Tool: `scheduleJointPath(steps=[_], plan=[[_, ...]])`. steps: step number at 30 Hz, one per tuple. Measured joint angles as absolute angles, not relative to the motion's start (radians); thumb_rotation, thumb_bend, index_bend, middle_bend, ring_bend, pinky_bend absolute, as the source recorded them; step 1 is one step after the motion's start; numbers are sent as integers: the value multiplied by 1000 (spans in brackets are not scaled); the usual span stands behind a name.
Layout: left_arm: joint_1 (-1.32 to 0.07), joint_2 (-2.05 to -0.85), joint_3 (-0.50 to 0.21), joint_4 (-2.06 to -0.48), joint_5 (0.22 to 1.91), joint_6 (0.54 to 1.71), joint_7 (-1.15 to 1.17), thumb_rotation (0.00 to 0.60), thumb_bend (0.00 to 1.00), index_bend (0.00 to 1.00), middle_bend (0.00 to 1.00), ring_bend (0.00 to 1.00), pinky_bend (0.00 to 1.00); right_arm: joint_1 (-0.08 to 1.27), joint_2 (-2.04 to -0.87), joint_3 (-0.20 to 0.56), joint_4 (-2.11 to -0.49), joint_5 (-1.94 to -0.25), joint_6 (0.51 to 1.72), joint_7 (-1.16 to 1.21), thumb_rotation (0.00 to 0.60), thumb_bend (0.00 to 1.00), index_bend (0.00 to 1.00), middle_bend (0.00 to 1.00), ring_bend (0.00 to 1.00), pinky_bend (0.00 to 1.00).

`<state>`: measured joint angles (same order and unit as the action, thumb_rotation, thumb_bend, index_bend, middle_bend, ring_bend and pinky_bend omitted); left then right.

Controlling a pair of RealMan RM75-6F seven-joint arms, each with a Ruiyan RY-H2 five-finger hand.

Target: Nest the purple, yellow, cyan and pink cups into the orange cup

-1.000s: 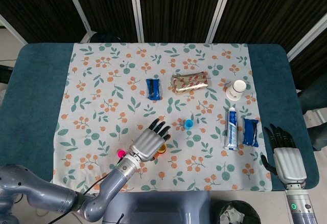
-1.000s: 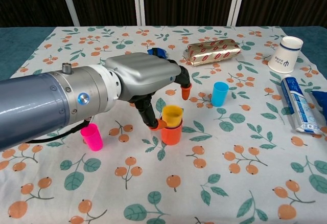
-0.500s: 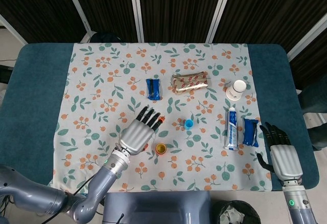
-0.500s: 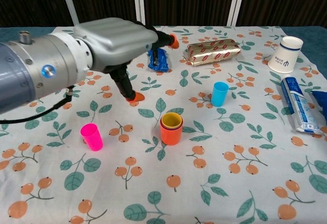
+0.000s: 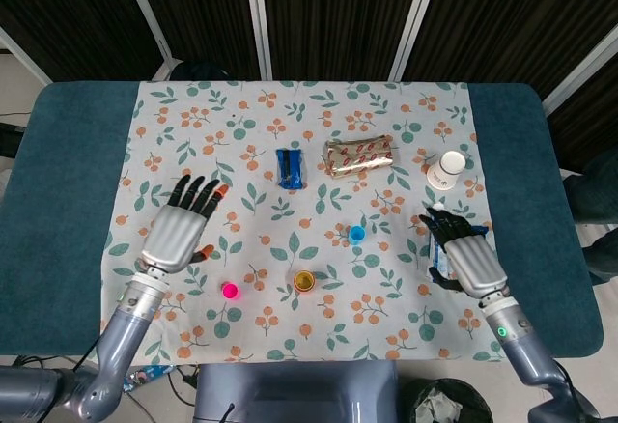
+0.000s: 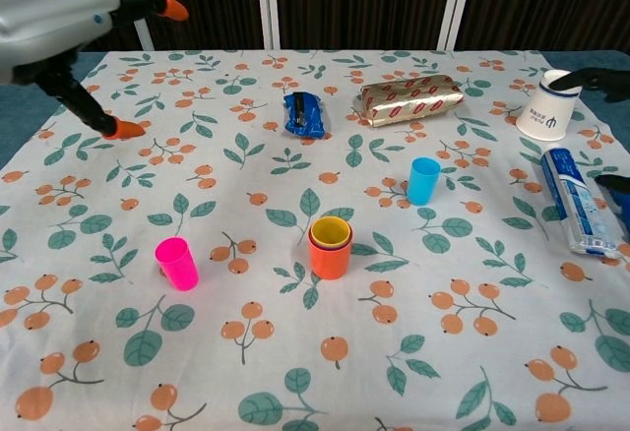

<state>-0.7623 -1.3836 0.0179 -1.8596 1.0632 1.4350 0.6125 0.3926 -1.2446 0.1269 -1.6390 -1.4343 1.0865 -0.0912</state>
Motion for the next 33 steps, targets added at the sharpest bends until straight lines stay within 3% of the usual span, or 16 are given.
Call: scheduleJointPath(steps=[7,13,23,33], plan=[[-642,-1284,53,-1776,1151,1492,347,600,141,78,37,0,32,508,-1309,178,-1654,-1310,937,-163,600,413,89,0,18,113],[-542,-1239,80,-1646,1189,1525,212,600,141,78,36,0,32,569,-1366,206,-1651,-1216,878,-226,600,414,126,0,18,111],[-424,-1256,89,-1455,1207,1546,2,600,142,83,37,0,31,645,-1464,232,-1593,-1091,846,-307,600,413,236,0,18,112],[-362,-1310,55,-1320,1203,1520,-107,600,142,85,37,0,32,698,-1521,247,-1534,-1031,836,-339,600,413,279,0,19,112]])
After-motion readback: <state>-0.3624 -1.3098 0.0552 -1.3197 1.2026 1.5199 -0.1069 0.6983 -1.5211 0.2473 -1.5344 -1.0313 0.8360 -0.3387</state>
